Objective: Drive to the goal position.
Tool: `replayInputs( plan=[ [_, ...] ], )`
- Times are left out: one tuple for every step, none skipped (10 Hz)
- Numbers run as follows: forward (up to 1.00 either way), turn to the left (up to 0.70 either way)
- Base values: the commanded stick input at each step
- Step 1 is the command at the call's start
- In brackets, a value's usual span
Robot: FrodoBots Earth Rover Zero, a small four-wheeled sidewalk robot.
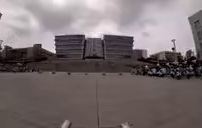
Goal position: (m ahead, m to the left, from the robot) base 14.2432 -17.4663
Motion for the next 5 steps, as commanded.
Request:
replayInputs(
  plan=[
    [1.0, -0.01],
    [1.0, -0.14],
    [1.0, -0.27],
    [1.0, -0.1],
    [1.0, -0.12]
  ],
)
